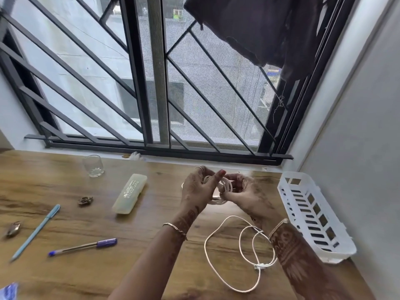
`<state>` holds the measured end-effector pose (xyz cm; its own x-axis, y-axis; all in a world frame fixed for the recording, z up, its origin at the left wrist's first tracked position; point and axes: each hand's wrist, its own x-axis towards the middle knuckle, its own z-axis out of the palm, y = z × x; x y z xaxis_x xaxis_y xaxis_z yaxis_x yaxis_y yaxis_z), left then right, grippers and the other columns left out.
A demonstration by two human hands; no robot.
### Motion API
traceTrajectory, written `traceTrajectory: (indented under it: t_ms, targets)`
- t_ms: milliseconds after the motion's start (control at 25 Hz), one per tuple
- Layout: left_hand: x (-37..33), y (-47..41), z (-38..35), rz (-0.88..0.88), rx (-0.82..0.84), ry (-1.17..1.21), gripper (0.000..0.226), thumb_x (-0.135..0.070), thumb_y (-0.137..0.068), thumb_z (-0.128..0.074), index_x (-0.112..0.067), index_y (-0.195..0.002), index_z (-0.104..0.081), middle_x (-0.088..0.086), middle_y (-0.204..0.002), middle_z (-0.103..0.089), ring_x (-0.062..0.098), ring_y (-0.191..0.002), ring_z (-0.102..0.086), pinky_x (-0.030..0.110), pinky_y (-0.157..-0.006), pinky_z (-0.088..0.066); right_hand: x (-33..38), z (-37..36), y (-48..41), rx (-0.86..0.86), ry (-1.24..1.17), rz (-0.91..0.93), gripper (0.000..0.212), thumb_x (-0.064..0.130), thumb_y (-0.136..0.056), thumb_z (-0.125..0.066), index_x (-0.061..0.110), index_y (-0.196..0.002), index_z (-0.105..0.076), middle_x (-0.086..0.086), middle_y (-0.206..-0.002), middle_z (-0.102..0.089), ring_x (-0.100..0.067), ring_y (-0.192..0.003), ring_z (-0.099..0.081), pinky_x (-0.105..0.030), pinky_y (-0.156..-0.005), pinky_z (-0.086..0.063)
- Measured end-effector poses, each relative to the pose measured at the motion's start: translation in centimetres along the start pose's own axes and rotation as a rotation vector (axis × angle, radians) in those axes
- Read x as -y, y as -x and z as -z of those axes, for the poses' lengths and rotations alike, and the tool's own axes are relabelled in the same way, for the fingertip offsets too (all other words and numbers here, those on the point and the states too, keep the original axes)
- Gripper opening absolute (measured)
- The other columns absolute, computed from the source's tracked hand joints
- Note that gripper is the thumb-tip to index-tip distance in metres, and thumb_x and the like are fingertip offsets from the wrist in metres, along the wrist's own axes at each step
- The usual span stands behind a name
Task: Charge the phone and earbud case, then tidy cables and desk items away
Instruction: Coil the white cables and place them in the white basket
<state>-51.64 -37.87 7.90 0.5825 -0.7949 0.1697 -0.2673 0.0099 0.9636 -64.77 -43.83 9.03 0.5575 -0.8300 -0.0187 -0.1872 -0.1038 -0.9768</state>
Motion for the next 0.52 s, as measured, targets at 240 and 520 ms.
traceTrajectory:
  t_ms: [240,520]
  targets:
    - [0.2,-0.4,0.4,-0.067,0.011,-0.14,0.045,-0.06,-0.08,-0.06,-0.015,-0.074,-0.062,0.0,-0.054,-0.065,0.007,-0.041,-0.054,0.027,-0.051,-0.044,0.0,-1.1,0.2,-0.073,-0.2,0.048,0.035,-0.011,-0.073,-0.07,0.018,-0.091,-0.064,-0.01,-0.081,-0.075,-0.018,-0.077,-0.072,-0.032,-0.072,-0.055]
    - [1.3,-0.4,0.3,0.043,0.058,0.071,0.055,-0.072,-0.071,-0.059,-0.017,-0.072,-0.065,-0.007,-0.052,-0.061,0.01,-0.045,-0.054,0.028,-0.052,-0.043,-0.9,-2.0,0.4,-0.341,0.354,0.508,0.033,0.022,-0.07,-0.083,0.032,-0.097,-0.067,0.008,-0.104,-0.063,-0.008,-0.089,-0.063,-0.024,-0.072,-0.054]
